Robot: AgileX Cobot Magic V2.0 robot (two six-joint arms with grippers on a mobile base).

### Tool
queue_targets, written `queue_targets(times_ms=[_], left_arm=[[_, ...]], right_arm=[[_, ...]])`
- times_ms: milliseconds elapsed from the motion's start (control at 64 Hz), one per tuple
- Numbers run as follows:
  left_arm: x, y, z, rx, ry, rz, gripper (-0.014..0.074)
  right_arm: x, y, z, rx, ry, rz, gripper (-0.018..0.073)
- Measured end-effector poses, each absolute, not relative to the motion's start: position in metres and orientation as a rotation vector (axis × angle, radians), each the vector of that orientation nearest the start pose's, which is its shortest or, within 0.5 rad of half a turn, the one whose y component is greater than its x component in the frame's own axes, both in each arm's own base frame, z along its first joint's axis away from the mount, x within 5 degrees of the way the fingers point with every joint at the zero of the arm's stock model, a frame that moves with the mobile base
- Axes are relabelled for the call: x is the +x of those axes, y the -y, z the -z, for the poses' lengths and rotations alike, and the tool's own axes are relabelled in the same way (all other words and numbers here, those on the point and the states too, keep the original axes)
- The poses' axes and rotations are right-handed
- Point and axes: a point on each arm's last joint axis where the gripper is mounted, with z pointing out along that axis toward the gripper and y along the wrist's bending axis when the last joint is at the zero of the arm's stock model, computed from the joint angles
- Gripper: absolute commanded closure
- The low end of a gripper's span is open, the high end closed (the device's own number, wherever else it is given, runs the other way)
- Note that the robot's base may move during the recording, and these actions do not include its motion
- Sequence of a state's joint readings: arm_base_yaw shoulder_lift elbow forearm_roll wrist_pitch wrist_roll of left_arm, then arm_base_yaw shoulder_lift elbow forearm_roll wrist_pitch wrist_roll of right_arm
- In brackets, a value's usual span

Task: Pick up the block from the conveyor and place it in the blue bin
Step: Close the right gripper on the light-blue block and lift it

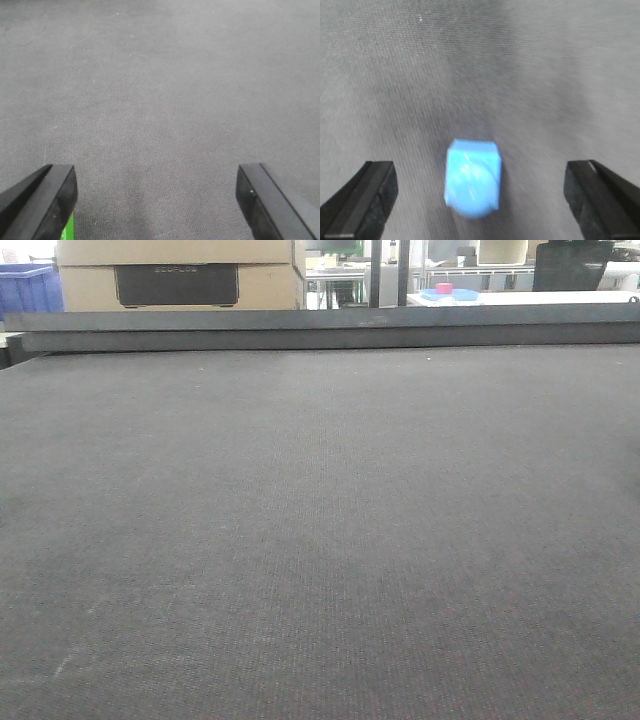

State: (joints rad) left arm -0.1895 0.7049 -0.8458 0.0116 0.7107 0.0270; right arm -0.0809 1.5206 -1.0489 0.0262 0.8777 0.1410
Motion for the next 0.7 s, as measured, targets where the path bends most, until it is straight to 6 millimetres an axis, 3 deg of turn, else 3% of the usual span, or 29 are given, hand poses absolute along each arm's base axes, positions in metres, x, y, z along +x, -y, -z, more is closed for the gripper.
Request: queue_targets(times_ms=[313,391,532,704], left_arm=[[0.127,0.024,-0.37,0.228,-2.056,0.087,0.0046],[0.127,0.024,-0.37,0.228,-2.058,0.087,0.0046],[0.127,0.024,-0.37,0.228,-2.058,0.087,0.0046],[0.127,0.024,-0.369,0.229,-2.065,0.086,0.0046]], right_arm=[[0.305,0.024,-0.213,0.355,-2.905,-0.048,0.0027],[0.307,0.024,-0.211,0.356,-2.908,-0.048,0.0122],[0.307,0.024,-0.211,0.357,-2.907,-0.05,0.0422],[0.306,0.024,-0.211,0.358,-2.915,-0.05,0.0627]])
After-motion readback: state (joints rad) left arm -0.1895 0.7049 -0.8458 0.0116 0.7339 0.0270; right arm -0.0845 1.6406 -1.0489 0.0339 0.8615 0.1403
